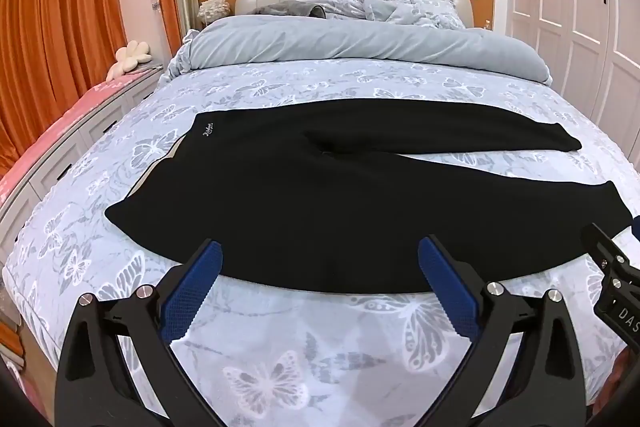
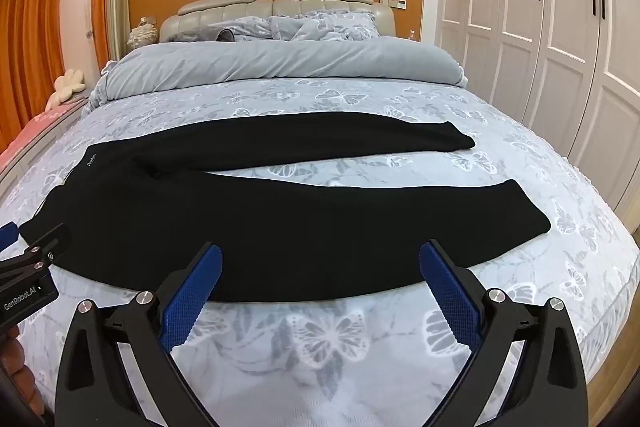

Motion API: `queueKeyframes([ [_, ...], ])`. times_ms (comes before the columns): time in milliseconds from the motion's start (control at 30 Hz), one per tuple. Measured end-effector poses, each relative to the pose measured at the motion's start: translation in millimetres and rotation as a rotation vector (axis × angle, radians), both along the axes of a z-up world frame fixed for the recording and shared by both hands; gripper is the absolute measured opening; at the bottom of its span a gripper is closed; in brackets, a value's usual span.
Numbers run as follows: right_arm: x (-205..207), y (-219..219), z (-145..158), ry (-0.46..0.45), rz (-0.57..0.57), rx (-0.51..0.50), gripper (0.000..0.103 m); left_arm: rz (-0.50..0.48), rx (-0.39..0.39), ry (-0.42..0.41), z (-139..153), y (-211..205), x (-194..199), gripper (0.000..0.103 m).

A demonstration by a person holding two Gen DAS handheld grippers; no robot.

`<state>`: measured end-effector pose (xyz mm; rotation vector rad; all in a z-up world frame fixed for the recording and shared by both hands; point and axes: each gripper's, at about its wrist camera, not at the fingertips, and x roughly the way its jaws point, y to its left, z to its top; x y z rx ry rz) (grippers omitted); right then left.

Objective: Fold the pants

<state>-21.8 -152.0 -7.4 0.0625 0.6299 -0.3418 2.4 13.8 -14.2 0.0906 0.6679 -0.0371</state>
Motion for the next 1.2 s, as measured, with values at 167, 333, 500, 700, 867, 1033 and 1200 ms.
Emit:
queueKeyframes([
  [167, -0.1, 0.2, -0.5, -0.001, 0.001, 0.000, 0.097, 0.007, 0.005, 0.004, 1.0, -3.2, 1.7, 0.097],
  [333, -0.2, -0.1, -0.7, 0.000, 0.000, 0.001, 0.097, 0.005, 0.003, 0.004, 1.1, -2.0, 1.6, 0.097],
  [500, -0.1, -0.2, -0.8, -0.001, 0.001, 0.001, 0.097, 0.010, 0.005, 0.002, 1.2, -3.0, 1.7, 0.097],
  [700, -0.1, 0.0, -0.7, -0.001, 0.002, 0.002, 0.097, 0.013, 0.005, 0.001, 0.7, -2.2, 2.2, 0.097],
  [867, 0.5, -0.4, -1.3, 0.001, 0.002, 0.002, 0.097, 0.012, 0.004, 0.002, 1.1, -2.0, 2.0, 0.097],
  [1033, -1.4, 2.8, 0.2, 0.001, 0.003, 0.001, 0.097, 0.011, 0.002, 0.002, 1.2, -1.5, 2.1, 0.097],
  [1200, -0.4, 3.3, 0.5, 0.001, 0.003, 0.001, 0.097, 0.010, 0.002, 0.002, 1.0, -1.2, 2.2, 0.097],
])
